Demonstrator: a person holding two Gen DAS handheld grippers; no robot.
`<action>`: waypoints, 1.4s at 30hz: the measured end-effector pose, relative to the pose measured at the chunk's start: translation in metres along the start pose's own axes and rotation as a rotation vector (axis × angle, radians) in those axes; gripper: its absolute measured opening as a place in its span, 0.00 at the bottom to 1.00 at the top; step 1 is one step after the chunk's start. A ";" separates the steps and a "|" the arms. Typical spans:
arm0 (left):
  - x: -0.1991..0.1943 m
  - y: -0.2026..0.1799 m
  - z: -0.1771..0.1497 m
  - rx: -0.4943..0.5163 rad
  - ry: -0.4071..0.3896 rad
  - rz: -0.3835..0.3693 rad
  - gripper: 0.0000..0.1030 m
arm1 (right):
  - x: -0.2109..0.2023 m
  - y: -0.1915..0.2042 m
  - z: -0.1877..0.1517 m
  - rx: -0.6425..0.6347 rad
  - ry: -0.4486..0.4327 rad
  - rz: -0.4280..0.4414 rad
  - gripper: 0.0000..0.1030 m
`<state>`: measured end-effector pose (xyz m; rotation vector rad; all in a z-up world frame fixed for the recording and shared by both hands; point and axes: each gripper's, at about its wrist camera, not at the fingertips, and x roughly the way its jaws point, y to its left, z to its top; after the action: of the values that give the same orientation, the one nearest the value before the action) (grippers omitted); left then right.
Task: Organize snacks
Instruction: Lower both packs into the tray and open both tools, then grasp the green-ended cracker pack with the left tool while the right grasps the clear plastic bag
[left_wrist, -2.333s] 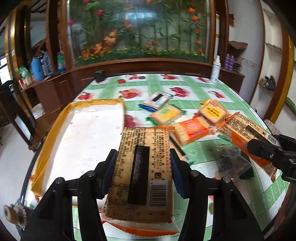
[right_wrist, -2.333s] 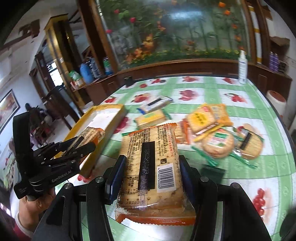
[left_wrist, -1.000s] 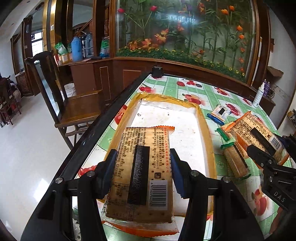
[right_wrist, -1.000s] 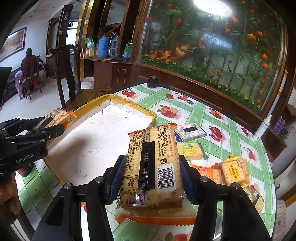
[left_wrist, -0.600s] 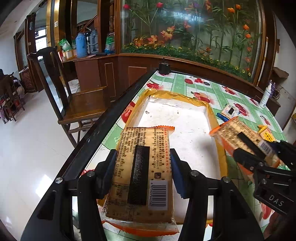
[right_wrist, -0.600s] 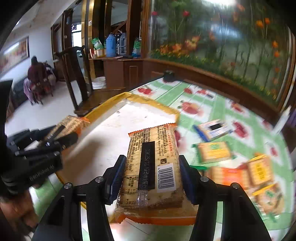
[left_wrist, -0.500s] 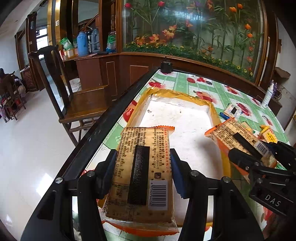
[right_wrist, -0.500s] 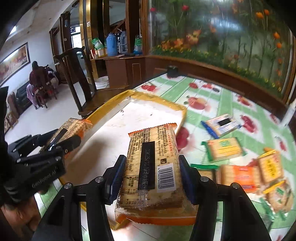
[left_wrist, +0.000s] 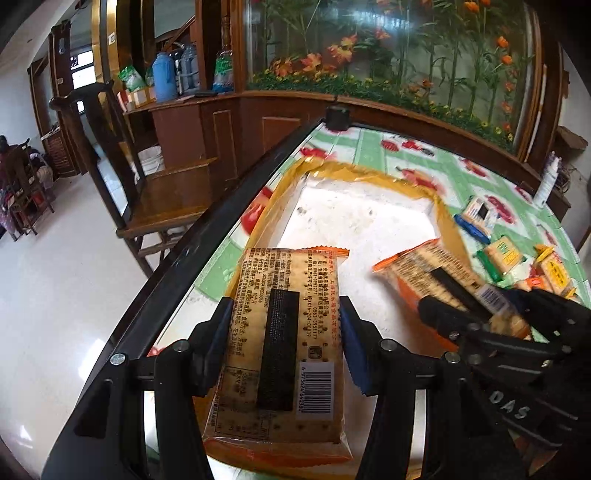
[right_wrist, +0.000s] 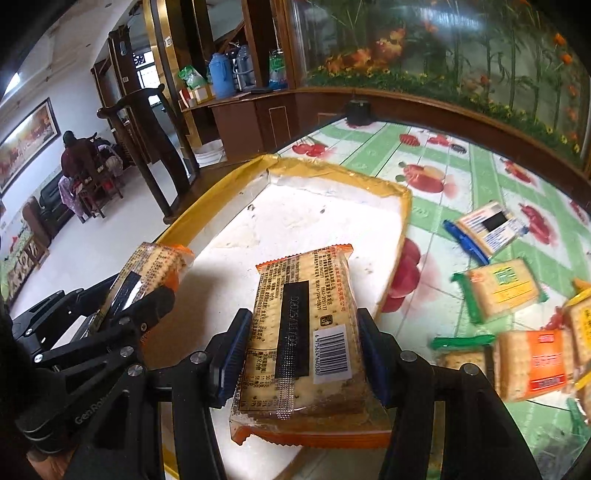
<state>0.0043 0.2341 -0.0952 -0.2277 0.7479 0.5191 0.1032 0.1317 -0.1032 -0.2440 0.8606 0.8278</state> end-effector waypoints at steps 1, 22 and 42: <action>-0.001 0.000 0.001 0.003 -0.010 0.001 0.52 | 0.001 0.000 0.000 0.001 -0.002 0.005 0.55; 0.012 -0.006 -0.002 -0.040 0.104 -0.048 0.87 | -0.051 -0.029 -0.004 0.082 -0.104 0.034 0.83; -0.032 -0.181 -0.024 0.177 0.107 -0.272 0.86 | -0.194 -0.198 -0.152 0.384 -0.146 -0.273 0.84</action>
<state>0.0655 0.0597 -0.0872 -0.1895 0.8465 0.1820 0.0884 -0.1833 -0.0808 0.0378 0.8098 0.4091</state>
